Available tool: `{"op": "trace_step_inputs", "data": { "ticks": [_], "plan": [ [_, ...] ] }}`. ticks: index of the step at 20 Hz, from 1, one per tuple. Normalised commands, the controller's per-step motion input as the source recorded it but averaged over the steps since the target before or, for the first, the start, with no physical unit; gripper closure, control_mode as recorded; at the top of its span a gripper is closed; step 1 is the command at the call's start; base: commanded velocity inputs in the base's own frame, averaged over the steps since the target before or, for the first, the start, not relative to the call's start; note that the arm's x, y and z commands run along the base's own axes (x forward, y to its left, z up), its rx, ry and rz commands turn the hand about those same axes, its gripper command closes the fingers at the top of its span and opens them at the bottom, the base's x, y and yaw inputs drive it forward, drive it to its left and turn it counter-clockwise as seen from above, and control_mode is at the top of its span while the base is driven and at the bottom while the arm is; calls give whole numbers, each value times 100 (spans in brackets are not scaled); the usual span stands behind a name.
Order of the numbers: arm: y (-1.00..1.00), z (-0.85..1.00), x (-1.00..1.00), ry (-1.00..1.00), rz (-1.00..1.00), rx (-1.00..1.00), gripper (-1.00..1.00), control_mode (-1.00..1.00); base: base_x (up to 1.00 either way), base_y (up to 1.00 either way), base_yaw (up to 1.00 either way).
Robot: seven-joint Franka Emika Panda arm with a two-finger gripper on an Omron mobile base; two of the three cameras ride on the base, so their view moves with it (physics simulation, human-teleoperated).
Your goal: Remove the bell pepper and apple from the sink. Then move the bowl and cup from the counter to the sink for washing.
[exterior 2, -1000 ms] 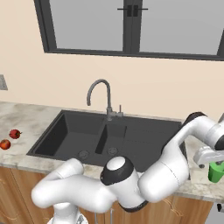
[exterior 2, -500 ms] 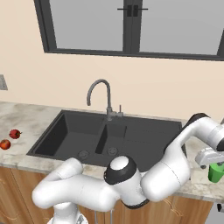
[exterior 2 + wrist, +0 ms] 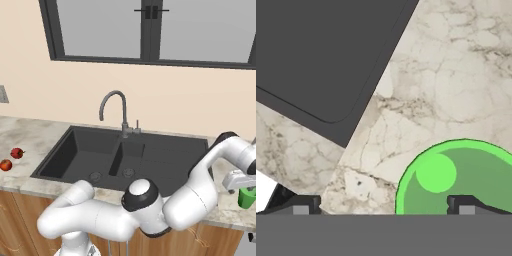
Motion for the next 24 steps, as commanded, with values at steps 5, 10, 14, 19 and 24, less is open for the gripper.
{"op": "trace_step_inputs", "data": {
  "ticks": [5, 10, 14, 19, 24],
  "plan": [
    [0, -18, 6, 0, -7, -1, -100, -100, 0, 0, 0],
    [-1, -11, 13, 0, -7, -5, -100, -100, 0, 0, 0],
    [-4, -5, 15, 0, -5, -8, -100, -100, 0, 0, 0],
    [-10, -9, 10, 0, -5, -9, -100, -100, 0, 0, 0],
    [-13, -16, 3, 0, -5, -4, -100, -100, 0, 0, 0]
  ]
}}
